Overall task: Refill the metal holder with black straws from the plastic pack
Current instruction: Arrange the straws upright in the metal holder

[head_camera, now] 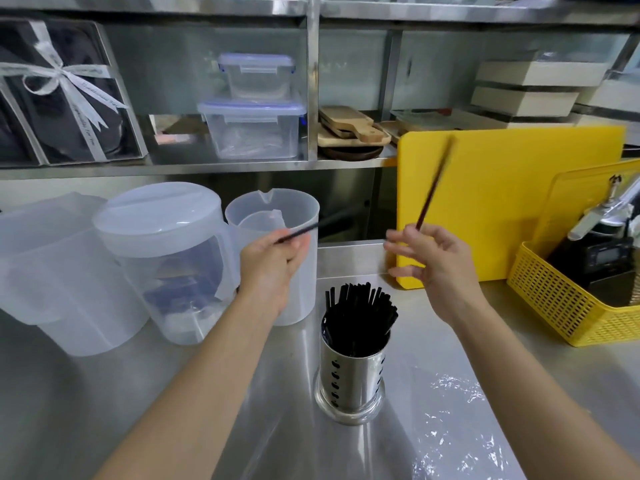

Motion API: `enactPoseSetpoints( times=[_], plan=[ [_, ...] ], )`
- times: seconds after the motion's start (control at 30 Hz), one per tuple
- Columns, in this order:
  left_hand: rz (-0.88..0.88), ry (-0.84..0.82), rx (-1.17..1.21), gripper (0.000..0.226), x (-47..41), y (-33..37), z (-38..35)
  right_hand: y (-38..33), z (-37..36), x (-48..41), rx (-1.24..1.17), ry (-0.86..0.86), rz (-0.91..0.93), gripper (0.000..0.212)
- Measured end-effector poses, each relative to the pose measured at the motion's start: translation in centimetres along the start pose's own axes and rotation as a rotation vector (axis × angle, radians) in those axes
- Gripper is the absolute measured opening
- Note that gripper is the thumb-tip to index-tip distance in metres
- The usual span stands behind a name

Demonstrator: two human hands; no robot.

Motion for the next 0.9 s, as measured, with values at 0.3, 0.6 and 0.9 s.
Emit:
enactPoseSetpoints(
  times=[0.3,0.6,0.9],
  plan=[
    [-0.011,-0.157,-0.742,0.021,1.1,-1.0,-2.9,1.0,-2.6,0.8,0.454,-0.151,0.004,0.021],
    [0.139,-0.538,-1.217,0.019,2.6,-5.6,-7.2,0.3,-6.5,1.6,0.499,-0.368,0.115,0.015],
    [-0.031,-0.689,-0.92,0.044,3.2,1.9,-9.1,3.4,-5.1,2.1,0.585,-0.329,0.002,0.008]
  ],
)
Point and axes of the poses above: each hand's wrist, its own x-axis away from the middle knuckle, its own z-axis out of the back of the hand, y = z × x, the point moved 10 cm from there along -x, towards the middle knuckle, and after that the axes turned 12 degrees about -y, right-handed, at the moved point
